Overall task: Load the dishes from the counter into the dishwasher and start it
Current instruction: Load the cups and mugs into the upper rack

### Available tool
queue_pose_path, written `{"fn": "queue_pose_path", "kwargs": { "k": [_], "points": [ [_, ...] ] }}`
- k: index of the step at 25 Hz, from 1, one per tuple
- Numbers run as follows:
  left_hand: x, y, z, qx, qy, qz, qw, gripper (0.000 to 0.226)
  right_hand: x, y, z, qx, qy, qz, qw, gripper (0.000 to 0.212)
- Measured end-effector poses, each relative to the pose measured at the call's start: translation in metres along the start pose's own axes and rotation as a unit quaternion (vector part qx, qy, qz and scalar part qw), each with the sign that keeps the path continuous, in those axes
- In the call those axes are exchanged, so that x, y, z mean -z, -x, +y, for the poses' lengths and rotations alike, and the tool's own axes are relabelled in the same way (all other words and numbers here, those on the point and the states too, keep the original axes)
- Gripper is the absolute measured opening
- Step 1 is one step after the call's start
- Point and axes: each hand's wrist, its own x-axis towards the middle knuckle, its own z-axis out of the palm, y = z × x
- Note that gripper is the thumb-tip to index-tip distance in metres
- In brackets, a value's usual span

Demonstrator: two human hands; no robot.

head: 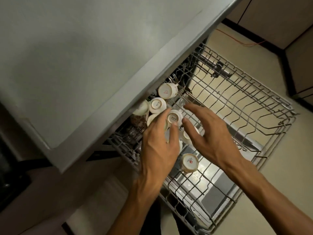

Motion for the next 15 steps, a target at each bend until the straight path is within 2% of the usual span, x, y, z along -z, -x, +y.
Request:
{"fn": "queue_pose_path", "kwargs": {
  "k": [6, 10, 15],
  "points": [
    [0.047, 0.035, 0.034, 0.01, 0.02, 0.053, 0.998, 0.039, 0.033, 0.013, -0.057, 0.03, 0.001, 0.0, 1.0, 0.041],
    [0.081, 0.054, 0.046, -0.016, 0.026, 0.11, 0.993, 0.037, 0.048, 0.014, -0.102, 0.059, -0.019, -0.006, 0.998, 0.041],
    [0.121, 0.086, 0.055, 0.007, 0.044, 0.161, 0.986, 0.033, 0.053, 0.029, -0.152, 0.088, -0.031, -0.053, 0.994, 0.044]
  ]
}}
